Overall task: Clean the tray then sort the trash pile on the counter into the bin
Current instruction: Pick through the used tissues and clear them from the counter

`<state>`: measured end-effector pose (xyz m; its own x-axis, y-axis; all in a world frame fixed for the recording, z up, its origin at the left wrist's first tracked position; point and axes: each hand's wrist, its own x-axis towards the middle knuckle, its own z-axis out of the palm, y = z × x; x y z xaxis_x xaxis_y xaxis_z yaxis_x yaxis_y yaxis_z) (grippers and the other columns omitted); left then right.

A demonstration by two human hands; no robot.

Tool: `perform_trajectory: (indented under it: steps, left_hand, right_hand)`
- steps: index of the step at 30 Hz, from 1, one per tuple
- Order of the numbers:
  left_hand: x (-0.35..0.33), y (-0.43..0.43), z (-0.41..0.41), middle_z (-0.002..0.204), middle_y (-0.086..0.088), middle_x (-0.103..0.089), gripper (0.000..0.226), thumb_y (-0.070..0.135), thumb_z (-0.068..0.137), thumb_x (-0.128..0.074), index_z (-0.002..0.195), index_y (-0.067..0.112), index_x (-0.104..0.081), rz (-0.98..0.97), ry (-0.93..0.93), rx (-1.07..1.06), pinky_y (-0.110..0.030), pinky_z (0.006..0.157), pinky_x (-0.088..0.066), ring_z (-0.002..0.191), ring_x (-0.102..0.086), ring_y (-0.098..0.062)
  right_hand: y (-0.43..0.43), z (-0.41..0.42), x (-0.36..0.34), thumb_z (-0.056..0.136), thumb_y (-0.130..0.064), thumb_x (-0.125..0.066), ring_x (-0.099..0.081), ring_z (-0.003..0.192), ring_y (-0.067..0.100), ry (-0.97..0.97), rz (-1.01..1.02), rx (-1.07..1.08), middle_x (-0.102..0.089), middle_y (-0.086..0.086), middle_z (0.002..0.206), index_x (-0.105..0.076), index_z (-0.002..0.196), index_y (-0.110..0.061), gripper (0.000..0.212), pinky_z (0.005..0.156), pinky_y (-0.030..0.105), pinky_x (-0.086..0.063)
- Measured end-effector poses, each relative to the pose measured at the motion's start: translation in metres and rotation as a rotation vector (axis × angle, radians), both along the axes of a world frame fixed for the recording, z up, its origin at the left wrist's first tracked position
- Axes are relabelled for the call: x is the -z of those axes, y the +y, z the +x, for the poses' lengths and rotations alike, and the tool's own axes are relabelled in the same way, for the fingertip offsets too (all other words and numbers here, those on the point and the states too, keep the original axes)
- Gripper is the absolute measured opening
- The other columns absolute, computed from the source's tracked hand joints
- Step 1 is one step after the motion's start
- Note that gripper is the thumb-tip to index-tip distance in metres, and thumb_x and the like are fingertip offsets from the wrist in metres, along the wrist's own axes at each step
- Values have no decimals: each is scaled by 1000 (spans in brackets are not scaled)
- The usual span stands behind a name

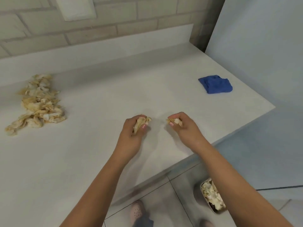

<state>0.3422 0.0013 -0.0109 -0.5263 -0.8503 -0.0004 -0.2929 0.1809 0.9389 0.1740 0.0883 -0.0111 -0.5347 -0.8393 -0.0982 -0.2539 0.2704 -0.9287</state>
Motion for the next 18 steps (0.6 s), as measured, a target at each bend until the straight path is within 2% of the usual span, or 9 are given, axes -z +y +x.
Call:
perform_trajectory:
  steps: [2,4,7,11,13,16,18]
  left_hand:
    - [-11,26,-22,114,18,-61,18,29,94,-53,109,39,-59,230,132,36,-12,82,-41,104,-55,5]
    - [-17,56,-47,111,17,-65,20,33,88,-55,107,38,-61,406,277,58,-20,87,-45,108,-59,-4]
    - [-18,104,-89,108,12,-68,34,30,79,-54,112,28,-60,559,436,87,-20,86,-49,108,-61,-6]
    - [3,176,-146,107,10,-68,36,27,80,-50,115,25,-58,652,463,154,-19,81,-50,103,-62,-5]
    - [26,210,-176,110,9,-68,37,27,79,-51,116,25,-58,735,445,146,-19,82,-51,105,-62,-5]
    - [80,257,-219,111,10,-69,32,23,83,-51,114,25,-59,866,396,115,-22,86,-49,108,-62,-5]
    - [129,284,-248,111,10,-70,27,16,90,-48,114,23,-59,950,342,77,-21,83,-51,105,-63,-4]
  right_hand:
    - [25,-18,-7,93,-12,-56,-54,77,4,-193,-76,70,-59,-9,87,-59,94,-23,11,68,10,-44]
    - [57,-40,-9,93,-9,-54,-52,70,7,-429,-166,113,-58,-5,82,-60,95,-20,13,60,14,-45]
    - [116,-80,1,85,-11,-59,-51,69,12,-663,-247,90,-57,1,81,-60,98,-14,14,61,20,-45]
    - [200,-131,36,73,-18,-72,-53,68,12,-721,-194,75,-59,0,79,-63,97,-15,25,63,21,-46]
    - [239,-157,64,77,-19,-66,-54,69,10,-744,-120,105,-60,-1,78,-63,96,-15,20,66,21,-46]
    - [289,-195,127,85,-12,-61,-54,76,18,-750,7,238,-60,6,84,-65,98,-14,13,71,30,-45]
    - [314,-215,180,87,-11,-62,-59,83,27,-746,102,343,-63,14,90,-66,99,-12,13,78,40,-48]
